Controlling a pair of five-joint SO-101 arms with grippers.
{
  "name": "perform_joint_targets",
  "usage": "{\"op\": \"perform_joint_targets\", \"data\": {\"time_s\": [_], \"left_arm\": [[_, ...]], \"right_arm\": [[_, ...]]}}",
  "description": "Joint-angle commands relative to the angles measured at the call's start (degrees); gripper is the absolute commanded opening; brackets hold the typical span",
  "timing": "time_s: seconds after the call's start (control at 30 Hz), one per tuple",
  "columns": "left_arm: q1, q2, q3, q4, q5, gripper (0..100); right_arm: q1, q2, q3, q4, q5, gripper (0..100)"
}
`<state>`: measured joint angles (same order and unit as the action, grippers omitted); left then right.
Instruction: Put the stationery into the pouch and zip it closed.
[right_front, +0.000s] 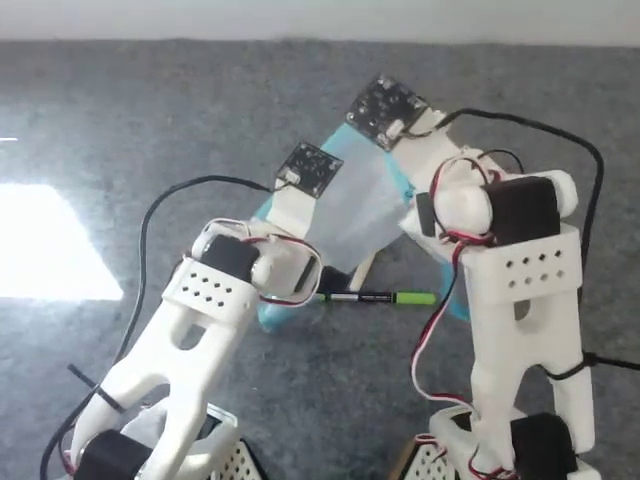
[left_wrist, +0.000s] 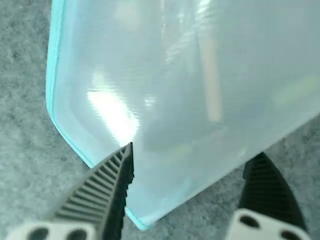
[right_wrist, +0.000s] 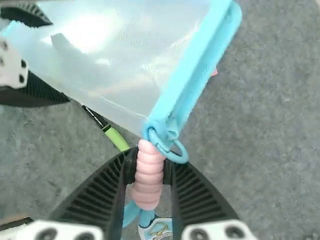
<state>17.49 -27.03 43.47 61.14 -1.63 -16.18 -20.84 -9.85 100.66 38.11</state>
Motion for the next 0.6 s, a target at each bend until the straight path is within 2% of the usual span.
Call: {"op": "perform_joint_targets", "data": {"time_s": [0.0,0.17,0.37,0.57], "left_arm": [[-2.20,-1.85,-0.40,-2.99,0.79,33],[-6.95,-1.67,-0.48,-6.15,0.79,32],[-9.32,-1.67,-0.57,-7.82,0.70,31],[-9.41,-2.46,-2.42,-6.15,2.81,31]], "right_arm": [[1.98,-3.91,-0.35,2.68,1.76,0.7],[1.89,-9.27,-0.09,2.68,2.02,0.7],[1.63,-13.58,4.92,2.68,3.60,0.7],[-4.62,-13.49,13.01,2.59,5.01,0.7]]}}
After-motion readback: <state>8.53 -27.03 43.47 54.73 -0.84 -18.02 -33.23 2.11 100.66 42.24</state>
